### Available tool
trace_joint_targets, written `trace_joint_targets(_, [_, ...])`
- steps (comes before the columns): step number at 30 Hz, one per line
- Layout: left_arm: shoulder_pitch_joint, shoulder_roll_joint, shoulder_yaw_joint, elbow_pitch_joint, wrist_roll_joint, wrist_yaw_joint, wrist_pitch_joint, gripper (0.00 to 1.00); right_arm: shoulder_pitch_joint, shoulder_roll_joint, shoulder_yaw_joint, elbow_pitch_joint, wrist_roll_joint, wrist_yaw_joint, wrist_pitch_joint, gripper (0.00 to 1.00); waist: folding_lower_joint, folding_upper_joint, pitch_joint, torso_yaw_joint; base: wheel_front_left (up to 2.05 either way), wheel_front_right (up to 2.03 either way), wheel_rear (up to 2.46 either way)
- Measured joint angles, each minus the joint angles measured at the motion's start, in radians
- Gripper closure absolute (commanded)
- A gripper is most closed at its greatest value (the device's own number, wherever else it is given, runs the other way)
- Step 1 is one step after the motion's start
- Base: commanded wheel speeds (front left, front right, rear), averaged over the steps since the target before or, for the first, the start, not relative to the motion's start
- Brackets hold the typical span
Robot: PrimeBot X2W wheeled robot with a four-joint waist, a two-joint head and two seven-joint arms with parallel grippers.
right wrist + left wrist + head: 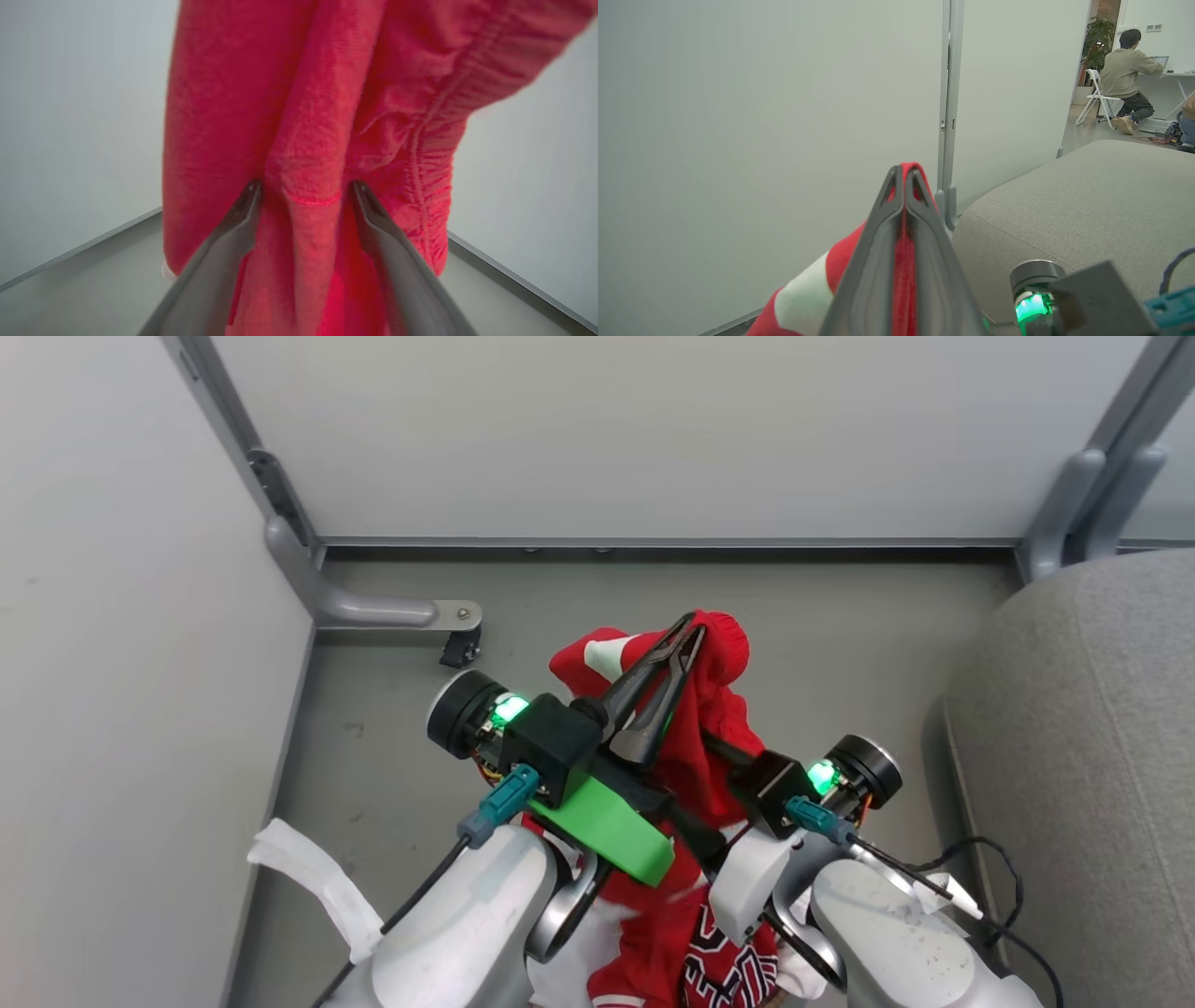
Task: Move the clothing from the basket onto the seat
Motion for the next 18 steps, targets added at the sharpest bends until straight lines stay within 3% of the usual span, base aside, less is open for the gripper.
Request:
trace_joint_targets(5, [-0.002, 0.000, -0.010, 0.005, -0.008, 0.017, 0.000, 1.00, 0.003, 0.011, -0.020, 0.001, 0.043, 0.000, 0.000, 1.00, 0.0000, 0.0000, 0.007, 0.029, 0.00, 0.00, 0.00])
trace_joint_targets(6, [-0.002, 0.000, -0.006, 0.007, -0.007, 0.018, 0.000, 0.78, 0.007, 0.012, -0.027, -0.005, 0.049, 0.000, 0.000, 1.00, 0.0000, 0.0000, 0.008, 0.028, 0.00, 0.00, 0.00])
trace_joint_targets(7, [-0.002, 0.000, 0.000, 0.011, -0.004, 0.019, 0.000, 0.00, 0.016, 0.012, -0.037, -0.014, 0.054, 0.000, 0.000, 1.00, 0.0000, 0.0000, 0.008, 0.025, 0.00, 0.00, 0.00])
trace_joint_targets(13, [0.015, 0.000, 0.045, 0.029, 0.062, 0.011, -0.001, 0.00, 0.090, 0.007, -0.109, -0.097, 0.068, 0.000, 0.000, 1.00, 0.0000, 0.0000, 0.011, -0.030, 0.00, 0.00, 0.00])
trace_joint_targets(18, [0.067, 0.000, 0.098, 0.062, 0.108, -0.014, -0.001, 0.00, 0.146, 0.004, -0.172, -0.189, 0.075, 0.000, 0.000, 1.00, 0.0000, 0.0000, 0.015, -0.113, 0.00, 0.00, 0.00])
